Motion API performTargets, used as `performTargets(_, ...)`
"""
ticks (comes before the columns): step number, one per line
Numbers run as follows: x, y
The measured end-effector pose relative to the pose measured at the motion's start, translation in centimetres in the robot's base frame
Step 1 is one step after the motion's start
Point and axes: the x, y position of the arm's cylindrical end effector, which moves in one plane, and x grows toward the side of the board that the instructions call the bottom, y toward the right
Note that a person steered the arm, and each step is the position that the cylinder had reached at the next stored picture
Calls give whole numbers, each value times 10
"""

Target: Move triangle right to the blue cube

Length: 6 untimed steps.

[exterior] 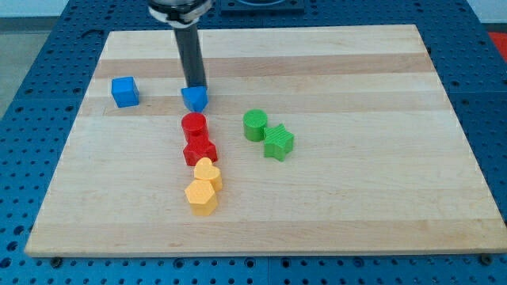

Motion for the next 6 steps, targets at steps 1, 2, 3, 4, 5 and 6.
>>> performTargets(1, 0, 40)
performTargets(2, 2, 87)
performTargets(3, 19, 99)
performTargets(4, 41, 91)
performTargets(5, 45, 54)
performTargets(6, 35, 0)
